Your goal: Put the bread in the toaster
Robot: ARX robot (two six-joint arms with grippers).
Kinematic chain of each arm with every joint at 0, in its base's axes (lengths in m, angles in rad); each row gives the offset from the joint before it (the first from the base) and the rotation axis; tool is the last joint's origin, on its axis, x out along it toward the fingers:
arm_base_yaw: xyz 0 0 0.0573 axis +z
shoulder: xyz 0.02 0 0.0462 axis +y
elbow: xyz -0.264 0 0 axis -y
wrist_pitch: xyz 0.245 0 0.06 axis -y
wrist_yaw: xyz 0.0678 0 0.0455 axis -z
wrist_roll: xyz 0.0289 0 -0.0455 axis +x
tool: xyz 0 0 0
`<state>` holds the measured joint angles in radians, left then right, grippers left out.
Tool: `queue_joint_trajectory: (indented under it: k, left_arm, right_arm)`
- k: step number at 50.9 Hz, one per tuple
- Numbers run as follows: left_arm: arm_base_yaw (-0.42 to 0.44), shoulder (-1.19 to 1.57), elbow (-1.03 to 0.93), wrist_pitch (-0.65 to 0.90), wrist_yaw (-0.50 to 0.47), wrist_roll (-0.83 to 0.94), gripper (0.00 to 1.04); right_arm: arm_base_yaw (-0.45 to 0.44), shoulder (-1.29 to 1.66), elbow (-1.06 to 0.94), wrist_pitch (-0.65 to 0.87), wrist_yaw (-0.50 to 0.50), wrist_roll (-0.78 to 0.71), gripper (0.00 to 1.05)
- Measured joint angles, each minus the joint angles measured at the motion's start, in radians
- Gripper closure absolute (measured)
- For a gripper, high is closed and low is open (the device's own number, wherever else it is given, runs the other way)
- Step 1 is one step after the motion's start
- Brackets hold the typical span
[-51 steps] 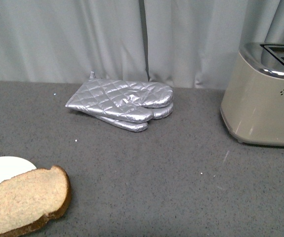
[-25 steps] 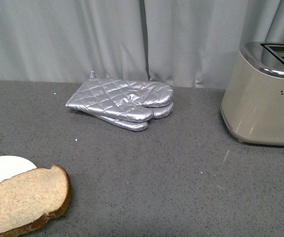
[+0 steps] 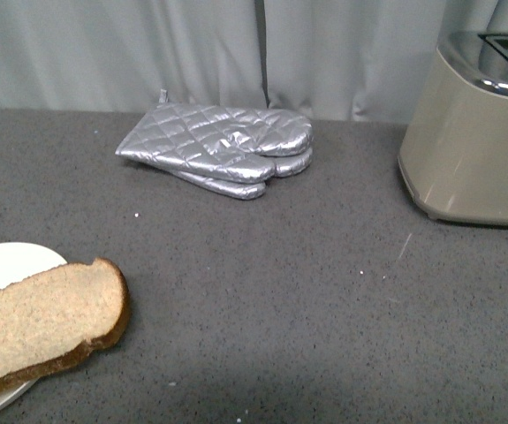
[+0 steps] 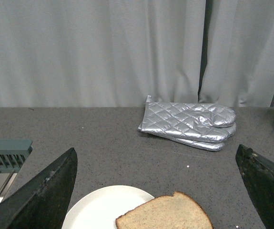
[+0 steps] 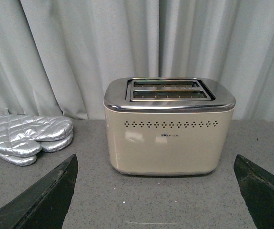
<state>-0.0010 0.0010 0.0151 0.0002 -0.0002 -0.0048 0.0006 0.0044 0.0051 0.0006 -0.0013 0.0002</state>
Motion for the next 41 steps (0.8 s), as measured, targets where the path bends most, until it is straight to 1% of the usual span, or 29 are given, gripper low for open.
queue_joint_trajectory:
  k: [41]
  left_arm:
    - [0.0, 0.0, 0.0, 0.0, 0.0, 0.0, 0.07]
  right_arm:
    - [0.0, 0.0, 0.0, 0.0, 0.0, 0.0, 0.09]
